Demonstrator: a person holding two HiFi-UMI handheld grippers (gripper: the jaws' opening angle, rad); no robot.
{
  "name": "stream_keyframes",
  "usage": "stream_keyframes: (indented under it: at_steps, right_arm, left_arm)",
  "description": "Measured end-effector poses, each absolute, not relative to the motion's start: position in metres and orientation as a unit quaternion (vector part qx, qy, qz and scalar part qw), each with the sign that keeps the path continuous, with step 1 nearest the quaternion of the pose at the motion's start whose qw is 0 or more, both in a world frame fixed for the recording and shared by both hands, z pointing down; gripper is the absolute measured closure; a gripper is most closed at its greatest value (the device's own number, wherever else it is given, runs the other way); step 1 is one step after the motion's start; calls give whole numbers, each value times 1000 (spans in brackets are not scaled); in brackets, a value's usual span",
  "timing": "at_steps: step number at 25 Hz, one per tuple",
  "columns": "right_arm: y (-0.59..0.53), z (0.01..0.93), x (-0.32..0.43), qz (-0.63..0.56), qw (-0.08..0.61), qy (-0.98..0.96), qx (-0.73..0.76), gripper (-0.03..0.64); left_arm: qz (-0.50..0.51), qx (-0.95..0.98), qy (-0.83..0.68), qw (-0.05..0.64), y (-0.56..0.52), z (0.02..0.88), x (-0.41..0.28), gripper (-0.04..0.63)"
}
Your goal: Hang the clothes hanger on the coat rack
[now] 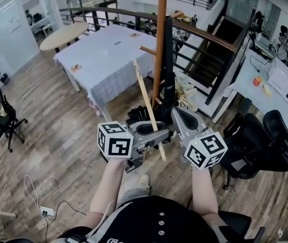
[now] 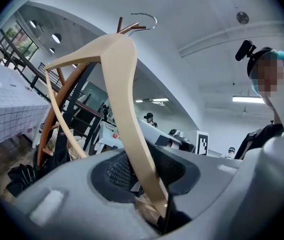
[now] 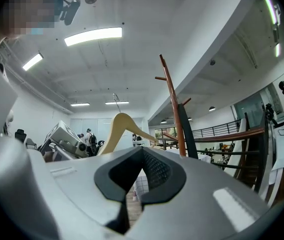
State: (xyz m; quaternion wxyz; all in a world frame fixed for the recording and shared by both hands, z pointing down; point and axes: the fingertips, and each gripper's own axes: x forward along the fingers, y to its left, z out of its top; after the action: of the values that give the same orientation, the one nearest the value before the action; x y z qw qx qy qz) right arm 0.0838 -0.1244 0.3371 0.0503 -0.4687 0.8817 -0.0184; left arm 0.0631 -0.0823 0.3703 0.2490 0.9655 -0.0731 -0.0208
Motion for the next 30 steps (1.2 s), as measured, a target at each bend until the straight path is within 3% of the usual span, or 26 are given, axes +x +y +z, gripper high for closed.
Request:
stream_keyframes:
  at_steps: [30]
  right_arm:
    - [-267,324,61,-5,56,875,-480,617]
  left_arm:
    - [-4,977,-25,211,-227,345,41,468]
